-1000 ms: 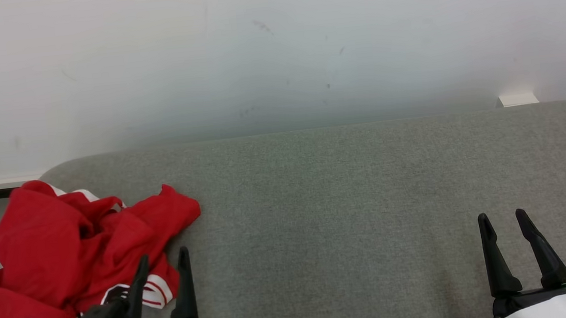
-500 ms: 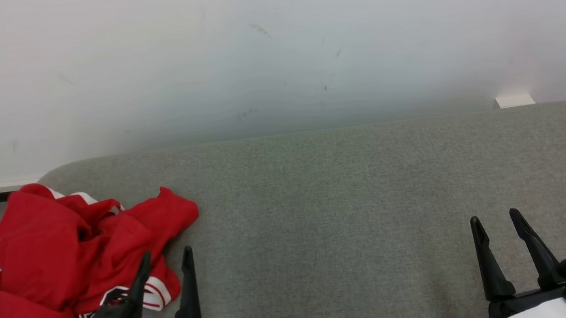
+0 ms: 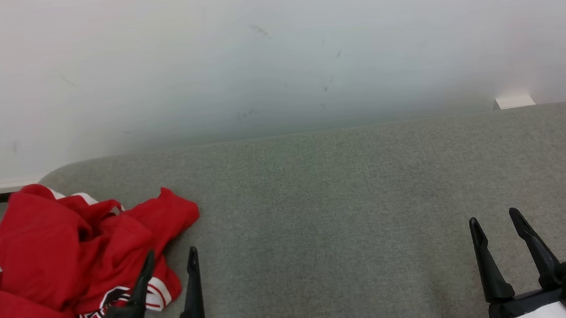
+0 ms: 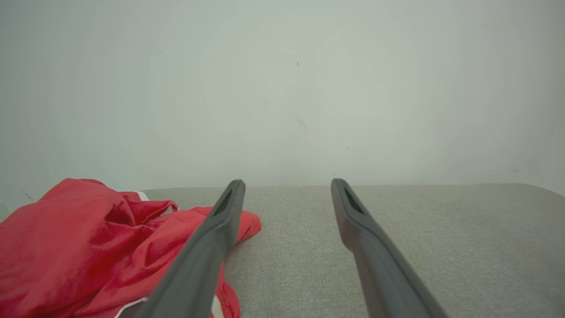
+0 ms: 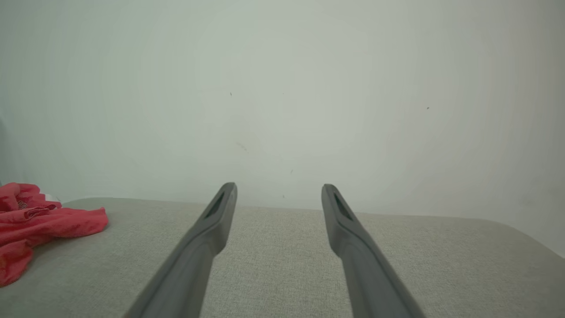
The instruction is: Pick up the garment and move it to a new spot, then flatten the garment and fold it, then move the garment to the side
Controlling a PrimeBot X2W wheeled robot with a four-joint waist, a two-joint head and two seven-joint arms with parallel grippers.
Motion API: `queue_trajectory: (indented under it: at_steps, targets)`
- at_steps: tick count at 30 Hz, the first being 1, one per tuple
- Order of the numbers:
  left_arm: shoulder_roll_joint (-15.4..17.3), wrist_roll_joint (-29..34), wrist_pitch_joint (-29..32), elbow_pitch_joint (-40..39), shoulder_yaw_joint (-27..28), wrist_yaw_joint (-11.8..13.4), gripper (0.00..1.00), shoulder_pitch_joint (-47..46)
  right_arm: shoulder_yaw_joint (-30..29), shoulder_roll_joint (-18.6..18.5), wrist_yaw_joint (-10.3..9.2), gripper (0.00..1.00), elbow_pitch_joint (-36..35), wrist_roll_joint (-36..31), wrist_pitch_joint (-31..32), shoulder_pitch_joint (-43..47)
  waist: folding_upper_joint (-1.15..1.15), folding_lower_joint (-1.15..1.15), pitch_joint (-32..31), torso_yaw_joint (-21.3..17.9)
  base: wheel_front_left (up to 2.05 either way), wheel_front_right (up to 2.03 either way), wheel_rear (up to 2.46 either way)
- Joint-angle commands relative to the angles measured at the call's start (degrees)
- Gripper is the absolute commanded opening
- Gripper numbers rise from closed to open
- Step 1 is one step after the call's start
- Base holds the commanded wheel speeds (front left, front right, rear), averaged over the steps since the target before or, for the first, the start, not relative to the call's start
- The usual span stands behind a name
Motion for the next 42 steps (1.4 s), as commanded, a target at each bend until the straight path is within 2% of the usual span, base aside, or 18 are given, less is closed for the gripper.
queue_trajectory:
  at_steps: [1,31,42]
  targets:
    - [0.04,1.22,-0.47,0.2,0.25,-0.11,1.0,-0.35,-0.05,-0.09,0.04,1.0,-0.32,-1.05,-0.49,0.46,0.0,0.0,-0.02,0.03,0.0,0.0,0.0]
    - [-0.41,0.34,-0.45,1.5,1.56,-1.39,1.0,-0.74,-0.22,-0.08,0.04,1.0,-0.17,0.84,-0.53,0.48,0.0,0.0,0.3,0.17,0.0,0.0,0.0]
    - [-0.39,-0.04,-0.45,1.88,1.36,-1.28,1.0,-1.51,0.09,-0.07,0.04,1.0,-0.05,1.79,-0.45,0.74,0.0,0.0,0.59,2.69,0.0,0.0,0.0]
